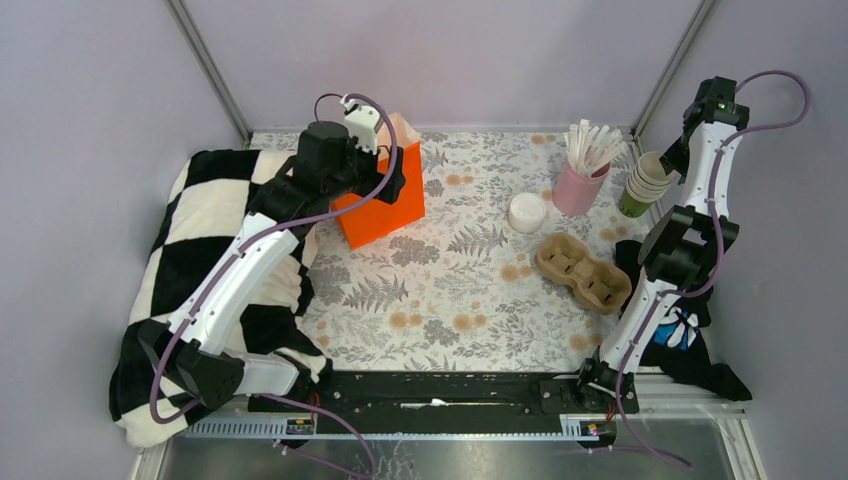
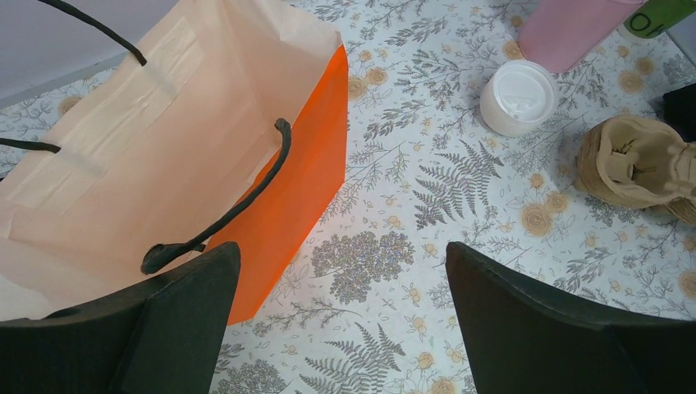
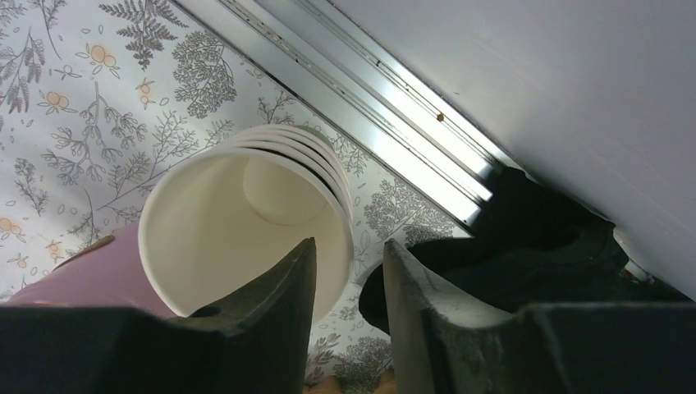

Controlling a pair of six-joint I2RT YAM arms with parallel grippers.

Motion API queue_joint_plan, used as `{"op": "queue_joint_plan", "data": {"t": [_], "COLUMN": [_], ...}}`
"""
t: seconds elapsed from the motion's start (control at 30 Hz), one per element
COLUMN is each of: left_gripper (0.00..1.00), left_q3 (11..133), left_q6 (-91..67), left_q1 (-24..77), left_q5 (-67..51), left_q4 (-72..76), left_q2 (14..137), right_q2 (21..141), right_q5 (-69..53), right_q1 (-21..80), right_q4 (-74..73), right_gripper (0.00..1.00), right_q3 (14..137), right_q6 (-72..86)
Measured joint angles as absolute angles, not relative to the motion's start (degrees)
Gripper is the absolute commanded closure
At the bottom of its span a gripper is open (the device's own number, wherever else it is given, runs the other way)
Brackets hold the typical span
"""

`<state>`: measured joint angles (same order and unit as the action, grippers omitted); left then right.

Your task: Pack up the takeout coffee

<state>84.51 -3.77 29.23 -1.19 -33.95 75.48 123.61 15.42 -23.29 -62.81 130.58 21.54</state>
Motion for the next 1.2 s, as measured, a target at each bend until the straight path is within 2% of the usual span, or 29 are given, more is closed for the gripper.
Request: {"op": "queue_joint_plan", "data": {"t": [0.27, 0.43, 0.67, 1.2], "left_gripper": [0.01, 0.01, 0.01, 0.01], "left_q3": [84.5, 84.5, 84.5, 84.5], "left_q6": [-4.1, -4.1, -4.1, -4.1], "left_q1": [28.8, 28.5, 28.4, 28.4], "left_q5": [-1.5, -1.6, -1.5, -1.5], "left_q4": [-33.6, -33.3, -33.3, -33.3], "left_q2": [75.9, 75.9, 75.9, 75.0], "right_q2": [124.7, 124.8, 124.8, 123.3], "right_q5": [14.4, 13.8, 13.7, 12.5], "right_q1": [-23.3, -23.3, -23.3, -23.1], "right_q4": [-62.7, -62.7, -62.7, -64.3], "right_gripper": [0.69, 0.79, 0.98, 1.0], "right_q3": [131.6, 131.6, 131.6, 133.3], "right_q6": [22.8, 23.4, 23.9, 24.9]}}
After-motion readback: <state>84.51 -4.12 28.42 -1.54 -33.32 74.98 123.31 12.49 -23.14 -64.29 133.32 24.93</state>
